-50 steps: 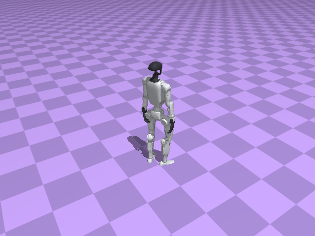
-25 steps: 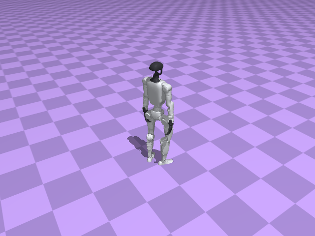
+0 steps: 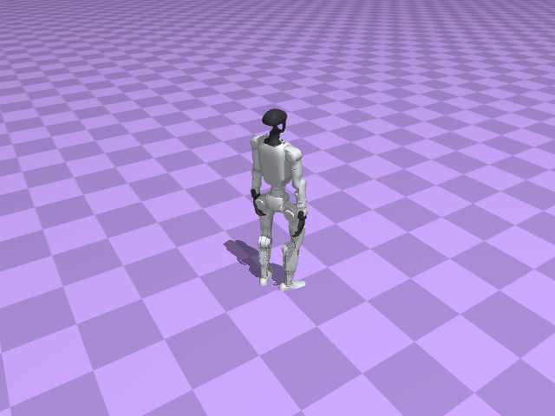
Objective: In place motions
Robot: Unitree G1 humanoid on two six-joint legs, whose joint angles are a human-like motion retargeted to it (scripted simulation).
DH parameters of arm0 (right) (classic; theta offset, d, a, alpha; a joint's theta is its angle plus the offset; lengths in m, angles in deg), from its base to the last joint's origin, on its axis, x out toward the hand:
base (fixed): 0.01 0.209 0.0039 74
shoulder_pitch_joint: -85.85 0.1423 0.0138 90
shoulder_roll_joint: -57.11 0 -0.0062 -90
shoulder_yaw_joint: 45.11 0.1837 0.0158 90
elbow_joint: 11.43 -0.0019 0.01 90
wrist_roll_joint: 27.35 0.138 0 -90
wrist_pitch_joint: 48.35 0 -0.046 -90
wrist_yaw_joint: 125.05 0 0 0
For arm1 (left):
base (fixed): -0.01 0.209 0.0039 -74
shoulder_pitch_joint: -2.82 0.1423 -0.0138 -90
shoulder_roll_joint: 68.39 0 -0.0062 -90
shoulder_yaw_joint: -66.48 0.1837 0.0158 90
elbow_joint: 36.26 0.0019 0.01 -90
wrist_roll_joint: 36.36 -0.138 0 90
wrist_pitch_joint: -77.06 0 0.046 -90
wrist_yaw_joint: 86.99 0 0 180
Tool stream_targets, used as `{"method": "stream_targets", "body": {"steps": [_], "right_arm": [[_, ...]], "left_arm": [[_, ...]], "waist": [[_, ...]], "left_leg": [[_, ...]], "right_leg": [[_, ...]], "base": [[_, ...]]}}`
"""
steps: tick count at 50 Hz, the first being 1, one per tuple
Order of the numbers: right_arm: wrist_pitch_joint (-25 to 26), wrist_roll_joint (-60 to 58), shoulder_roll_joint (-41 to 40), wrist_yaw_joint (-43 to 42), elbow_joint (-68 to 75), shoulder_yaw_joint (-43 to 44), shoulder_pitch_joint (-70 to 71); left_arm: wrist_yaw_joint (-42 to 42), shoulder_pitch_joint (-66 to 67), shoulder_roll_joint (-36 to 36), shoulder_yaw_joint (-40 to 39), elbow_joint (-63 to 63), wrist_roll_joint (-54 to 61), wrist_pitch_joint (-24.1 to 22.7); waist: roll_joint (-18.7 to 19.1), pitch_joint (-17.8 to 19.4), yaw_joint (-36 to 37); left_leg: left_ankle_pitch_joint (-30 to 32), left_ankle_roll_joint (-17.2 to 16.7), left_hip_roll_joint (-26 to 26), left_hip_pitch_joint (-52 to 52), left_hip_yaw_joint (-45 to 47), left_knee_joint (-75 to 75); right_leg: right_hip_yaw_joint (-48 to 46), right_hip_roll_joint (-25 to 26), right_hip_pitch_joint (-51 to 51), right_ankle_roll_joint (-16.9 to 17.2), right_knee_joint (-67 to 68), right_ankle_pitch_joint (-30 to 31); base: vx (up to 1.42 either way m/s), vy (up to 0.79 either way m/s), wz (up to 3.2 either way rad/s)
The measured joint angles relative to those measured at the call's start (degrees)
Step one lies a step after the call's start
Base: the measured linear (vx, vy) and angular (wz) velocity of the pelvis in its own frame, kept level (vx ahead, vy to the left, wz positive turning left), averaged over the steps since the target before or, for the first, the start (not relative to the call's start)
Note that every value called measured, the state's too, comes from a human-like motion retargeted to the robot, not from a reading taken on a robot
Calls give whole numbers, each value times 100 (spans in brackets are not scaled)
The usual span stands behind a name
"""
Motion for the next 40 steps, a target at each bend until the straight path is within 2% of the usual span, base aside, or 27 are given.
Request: {"method": "stream_targets", "body": {"steps": [40], "right_arm": [[-1,51,23,-4,66,1,31]], "left_arm": [[-26,45,-2,-16,41,-90,-23]], "waist": [[-65,-22,34]], "left_leg": [[-92,37,3,-50,-24,19]], "right_leg": [[-62,-33,-7,-55,-6,48]], "base": [[0,0,0]]}}
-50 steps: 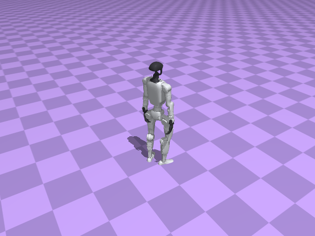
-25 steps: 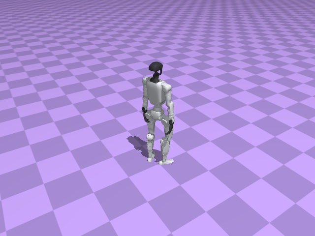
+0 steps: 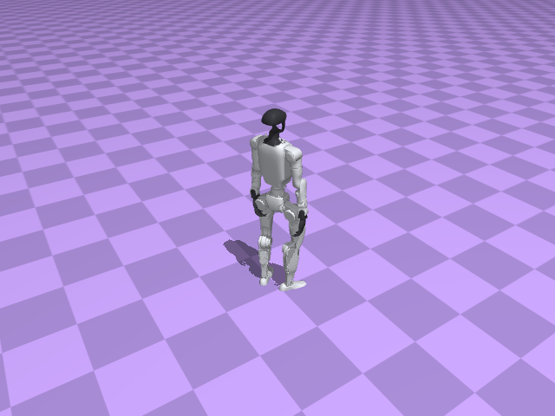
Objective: In place motions
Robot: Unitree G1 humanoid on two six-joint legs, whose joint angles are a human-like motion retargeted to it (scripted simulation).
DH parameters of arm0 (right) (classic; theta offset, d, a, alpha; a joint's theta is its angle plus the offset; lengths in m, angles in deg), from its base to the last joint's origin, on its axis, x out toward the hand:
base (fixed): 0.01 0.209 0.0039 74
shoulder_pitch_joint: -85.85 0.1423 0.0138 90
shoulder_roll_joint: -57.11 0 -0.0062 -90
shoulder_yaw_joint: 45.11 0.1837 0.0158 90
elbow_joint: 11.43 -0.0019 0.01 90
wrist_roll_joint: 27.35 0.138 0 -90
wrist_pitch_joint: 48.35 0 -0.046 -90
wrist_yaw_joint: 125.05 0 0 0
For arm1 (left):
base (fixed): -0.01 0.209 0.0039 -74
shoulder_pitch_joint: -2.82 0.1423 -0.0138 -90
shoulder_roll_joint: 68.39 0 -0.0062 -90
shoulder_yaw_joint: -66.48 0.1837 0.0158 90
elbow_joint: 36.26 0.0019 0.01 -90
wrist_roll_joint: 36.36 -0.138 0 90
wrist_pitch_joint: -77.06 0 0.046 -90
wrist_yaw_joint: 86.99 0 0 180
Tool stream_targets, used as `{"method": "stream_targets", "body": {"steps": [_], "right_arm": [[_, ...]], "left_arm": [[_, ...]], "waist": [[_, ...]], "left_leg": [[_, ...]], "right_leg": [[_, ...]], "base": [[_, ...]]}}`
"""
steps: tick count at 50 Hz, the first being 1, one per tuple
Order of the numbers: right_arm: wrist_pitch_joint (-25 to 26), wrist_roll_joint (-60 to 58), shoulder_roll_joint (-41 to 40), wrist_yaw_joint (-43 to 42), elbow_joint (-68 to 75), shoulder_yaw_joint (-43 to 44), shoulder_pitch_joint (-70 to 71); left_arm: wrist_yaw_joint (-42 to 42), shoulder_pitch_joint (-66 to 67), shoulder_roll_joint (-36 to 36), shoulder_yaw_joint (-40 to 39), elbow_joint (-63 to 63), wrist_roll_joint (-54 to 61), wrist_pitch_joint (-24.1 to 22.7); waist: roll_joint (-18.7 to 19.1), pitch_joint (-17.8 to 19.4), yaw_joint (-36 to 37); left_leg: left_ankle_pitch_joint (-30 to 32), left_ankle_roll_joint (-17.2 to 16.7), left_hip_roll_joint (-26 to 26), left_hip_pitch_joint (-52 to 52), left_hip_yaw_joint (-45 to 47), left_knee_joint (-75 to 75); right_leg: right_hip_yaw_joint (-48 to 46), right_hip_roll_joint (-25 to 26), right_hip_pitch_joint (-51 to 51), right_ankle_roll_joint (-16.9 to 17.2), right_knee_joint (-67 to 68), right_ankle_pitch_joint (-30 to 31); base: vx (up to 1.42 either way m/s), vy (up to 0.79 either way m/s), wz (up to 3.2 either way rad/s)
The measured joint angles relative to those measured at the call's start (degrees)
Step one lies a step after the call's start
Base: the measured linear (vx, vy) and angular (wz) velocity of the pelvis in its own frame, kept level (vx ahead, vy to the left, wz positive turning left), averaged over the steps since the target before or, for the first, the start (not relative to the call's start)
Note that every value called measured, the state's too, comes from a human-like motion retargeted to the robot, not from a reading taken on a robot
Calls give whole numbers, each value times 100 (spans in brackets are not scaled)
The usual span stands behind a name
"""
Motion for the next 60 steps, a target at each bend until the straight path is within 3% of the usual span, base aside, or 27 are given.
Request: {"method": "stream_targets", "body": {"steps": [38,42,48,52,55,57,60], "right_arm": [[10,28,-2,60,8,-5,74],[-3,-35,8,115,-135,45,186],[-76,-139,69,256,-645,57,424],[-113,-204,38,273,-953,-6,578],[-156,-30,-65,320,-1111,-238,668],[-186,109,-126,312,-1141,-367,711],[-207,154,-132,287,-1047,-394,706]], "left_arm": [[-5,-22,16,-27,-10,-59,-29],[-42,-34,9,-3,36,5,-86],[-217,-40,7,43,96,139,-208],[-209,59,46,30,186,156,-201],[-191,158,108,-43,195,141,-141],[-173,199,165,-31,124,102,-116],[-213,170,260,50,62,-16,-46]], "waist": [[-50,-30,-108],[-146,69,-47],[-281,405,374],[-123,379,7],[1,393,-478],[84,532,-609],[209,693,-616]], "left_leg": [[-136,28,-73,132,159,6],[-115,-30,-156,42,-130,272],[-169,244,-356,16,-1018,430],[-387,545,-331,264,5,7],[-389,418,-228,277,398,-167],[-442,410,-98,299,832,-182],[-509,365,58,355,1350,-216]], "right_leg": [[340,-129,-184,59,266,-24],[578,-342,-380,112,419,94],[1412,-482,-744,95,540,436],[1900,-263,-1151,23,549,775],[2243,46,-1475,-169,518,874],[1886,46,-1579,-268,581,655],[343,-277,-1514,-431,732,35]], "base": [[0,0,0],[-5,5,-52],[-12,11,-164],[-16,6,-136],[-27,-3,-156],[-36,-6,-209],[-31,-4,-222]]}}
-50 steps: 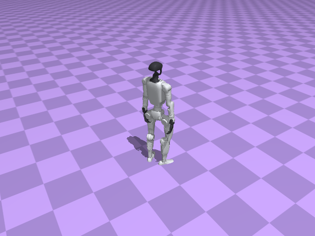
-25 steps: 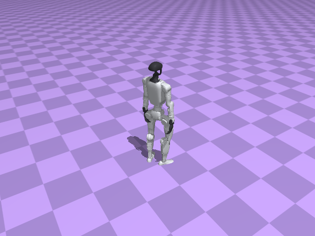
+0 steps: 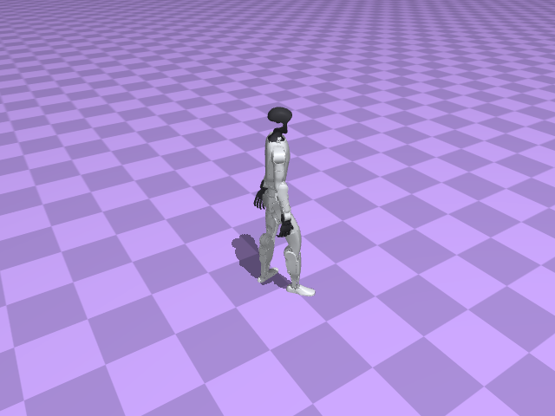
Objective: In place motions
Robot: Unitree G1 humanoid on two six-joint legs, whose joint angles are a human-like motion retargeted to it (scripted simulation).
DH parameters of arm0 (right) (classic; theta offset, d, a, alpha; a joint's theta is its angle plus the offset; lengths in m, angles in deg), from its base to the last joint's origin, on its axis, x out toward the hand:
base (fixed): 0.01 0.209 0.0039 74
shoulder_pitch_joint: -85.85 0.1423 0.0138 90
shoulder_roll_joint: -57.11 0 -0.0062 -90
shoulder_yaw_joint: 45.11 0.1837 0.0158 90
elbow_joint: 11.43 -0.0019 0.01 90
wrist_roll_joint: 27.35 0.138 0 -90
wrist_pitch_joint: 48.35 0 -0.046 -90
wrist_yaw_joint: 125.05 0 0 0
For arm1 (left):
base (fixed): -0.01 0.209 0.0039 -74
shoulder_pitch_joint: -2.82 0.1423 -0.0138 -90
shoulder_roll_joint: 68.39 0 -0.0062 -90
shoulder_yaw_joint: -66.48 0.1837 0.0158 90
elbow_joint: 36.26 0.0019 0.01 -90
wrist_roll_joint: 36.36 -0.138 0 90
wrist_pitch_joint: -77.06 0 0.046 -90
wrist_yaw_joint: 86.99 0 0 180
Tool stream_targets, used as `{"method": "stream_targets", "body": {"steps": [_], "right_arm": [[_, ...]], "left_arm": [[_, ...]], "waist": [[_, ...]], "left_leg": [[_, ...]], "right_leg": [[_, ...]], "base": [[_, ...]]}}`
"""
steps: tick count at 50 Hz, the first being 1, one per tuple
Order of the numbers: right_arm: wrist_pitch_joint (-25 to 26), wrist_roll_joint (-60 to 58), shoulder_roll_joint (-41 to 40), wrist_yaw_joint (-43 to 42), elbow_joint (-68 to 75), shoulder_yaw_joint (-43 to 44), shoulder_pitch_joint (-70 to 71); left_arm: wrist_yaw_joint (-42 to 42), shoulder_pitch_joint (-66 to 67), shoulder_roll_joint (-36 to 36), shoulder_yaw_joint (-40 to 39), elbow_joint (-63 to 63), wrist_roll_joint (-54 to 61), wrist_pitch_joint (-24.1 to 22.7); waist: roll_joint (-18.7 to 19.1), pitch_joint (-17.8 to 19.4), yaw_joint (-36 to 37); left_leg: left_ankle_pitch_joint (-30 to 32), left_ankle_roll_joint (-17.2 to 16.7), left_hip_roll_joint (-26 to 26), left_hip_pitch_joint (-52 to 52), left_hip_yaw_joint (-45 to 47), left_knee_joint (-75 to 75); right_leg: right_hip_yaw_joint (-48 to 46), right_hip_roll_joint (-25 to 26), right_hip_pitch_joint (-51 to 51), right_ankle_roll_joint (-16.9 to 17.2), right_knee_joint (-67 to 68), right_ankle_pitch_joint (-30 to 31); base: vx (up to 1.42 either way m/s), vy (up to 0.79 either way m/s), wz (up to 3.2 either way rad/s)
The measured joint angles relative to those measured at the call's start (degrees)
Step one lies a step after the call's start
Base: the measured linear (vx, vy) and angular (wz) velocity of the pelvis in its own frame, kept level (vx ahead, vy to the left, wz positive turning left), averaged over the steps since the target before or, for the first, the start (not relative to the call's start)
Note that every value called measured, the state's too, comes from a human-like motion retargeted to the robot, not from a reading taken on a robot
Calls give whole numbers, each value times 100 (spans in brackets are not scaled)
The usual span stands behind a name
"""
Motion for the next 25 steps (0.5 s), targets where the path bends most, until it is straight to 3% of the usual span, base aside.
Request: {"method": "stream_targets", "body": {"steps": [5,10,13,18,25], "right_arm": [[168,-32,132,-146,639,206,-215],[382,407,307,-258,1400,746,-387],[452,881,402,-274,1783,1008,-423],[632,1259,410,-216,1866,1237,-588],[469,706,186,-183,1513,915,-478]], "left_arm": [[-214,68,-18,-50,-68,12,36],[-159,50,-154,-110,-72,150,26],[-160,-8,-216,-133,-70,188,31],[-134,-55,-311,-48,-131,219,30],[71,-229,-354,190,-460,194,-63]], "waist": [[177,-220,367],[355,-486,344],[324,-644,277],[253,-879,261],[218,-768,-373]], "left_leg": [[-147,-158,213,64,956,-31],[-272,-360,362,133,1679,-6],[-308,-500,295,264,2185,-19],[-193,-716,220,597,3015,-32],[254,-618,379,1091,3469,404]], "right_leg": [[-2484,-370,452,-207,151,-444],[-3347,-445,799,-82,349,-416],[-3367,-423,947,125,173,-395],[-2575,-113,660,-240,-304,-247],[-1788,192,767,-277,-751,-251]], "base": [[-8,-7,-240],[-1,-17,-159],[7,-22,-129],[15,-31,-128],[7,-31,-67]]}}
